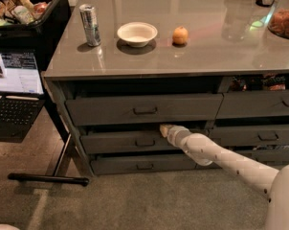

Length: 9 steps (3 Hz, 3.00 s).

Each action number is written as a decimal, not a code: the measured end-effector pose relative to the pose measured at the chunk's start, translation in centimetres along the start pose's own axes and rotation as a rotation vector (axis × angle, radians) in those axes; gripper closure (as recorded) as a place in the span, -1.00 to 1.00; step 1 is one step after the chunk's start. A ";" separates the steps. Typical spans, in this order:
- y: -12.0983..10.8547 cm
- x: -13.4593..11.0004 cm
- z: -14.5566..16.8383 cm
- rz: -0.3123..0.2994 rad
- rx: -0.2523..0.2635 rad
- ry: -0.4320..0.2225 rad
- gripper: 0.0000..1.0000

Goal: Open middle drawer

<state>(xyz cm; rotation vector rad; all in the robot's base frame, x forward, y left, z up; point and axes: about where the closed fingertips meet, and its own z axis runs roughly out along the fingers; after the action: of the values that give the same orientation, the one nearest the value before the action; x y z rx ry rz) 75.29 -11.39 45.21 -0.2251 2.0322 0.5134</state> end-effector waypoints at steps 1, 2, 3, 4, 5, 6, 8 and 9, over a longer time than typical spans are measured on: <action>-0.5 0.5 -0.4 0.007 0.000 0.020 1.00; -0.5 0.1 -0.4 0.008 0.000 0.020 1.00; -1.0 0.2 -0.8 0.007 0.002 0.031 1.00; -1.4 0.3 -1.1 0.006 0.006 0.039 1.00; -1.7 0.3 -1.5 0.006 0.008 0.048 1.00; -1.7 0.2 -1.5 0.006 0.007 0.049 1.00; -1.4 0.2 -1.6 0.000 -0.004 0.055 1.00; -1.1 0.4 -1.6 -0.005 -0.021 0.070 1.00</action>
Offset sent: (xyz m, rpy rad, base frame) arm -0.0701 -0.0073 -0.0489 0.0134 0.2288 0.2264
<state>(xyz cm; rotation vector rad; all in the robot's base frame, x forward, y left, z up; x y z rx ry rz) 74.23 -13.11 45.25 -0.2646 2.0946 0.5304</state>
